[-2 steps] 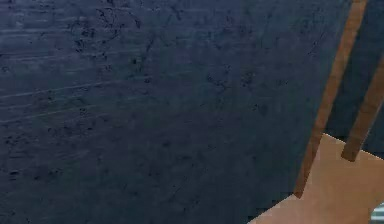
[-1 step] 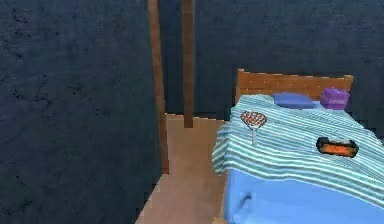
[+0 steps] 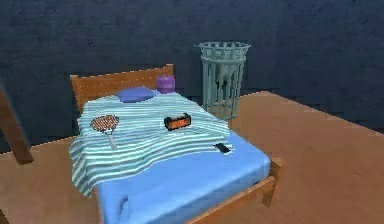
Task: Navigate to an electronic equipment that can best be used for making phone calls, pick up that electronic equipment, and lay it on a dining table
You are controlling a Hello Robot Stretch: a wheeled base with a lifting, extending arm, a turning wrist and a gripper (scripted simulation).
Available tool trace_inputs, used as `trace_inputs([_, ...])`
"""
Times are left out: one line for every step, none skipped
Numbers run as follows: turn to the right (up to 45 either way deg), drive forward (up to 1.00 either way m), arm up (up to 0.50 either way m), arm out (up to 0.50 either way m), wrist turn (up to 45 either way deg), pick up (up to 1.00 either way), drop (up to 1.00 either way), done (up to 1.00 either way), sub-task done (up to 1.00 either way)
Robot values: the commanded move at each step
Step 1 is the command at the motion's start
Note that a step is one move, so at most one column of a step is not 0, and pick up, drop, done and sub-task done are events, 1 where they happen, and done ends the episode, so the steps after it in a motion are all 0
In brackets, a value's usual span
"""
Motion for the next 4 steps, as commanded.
trace_inputs([42.0,0.00,0.00,0.00,0.0,0.00,0.00,0.00,0.00])
trace_inputs([0.0,0.45,0.00,0.00,0.0,0.00,0.00,0.00,0.00])
trace_inputs([-45.0,0.00,0.00,0.00,0.0,0.00,0.00,0.00,0.00])
trace_inputs([-45.0,0.00,0.00,0.00,0.0,0.00,0.00,0.00,0.00])
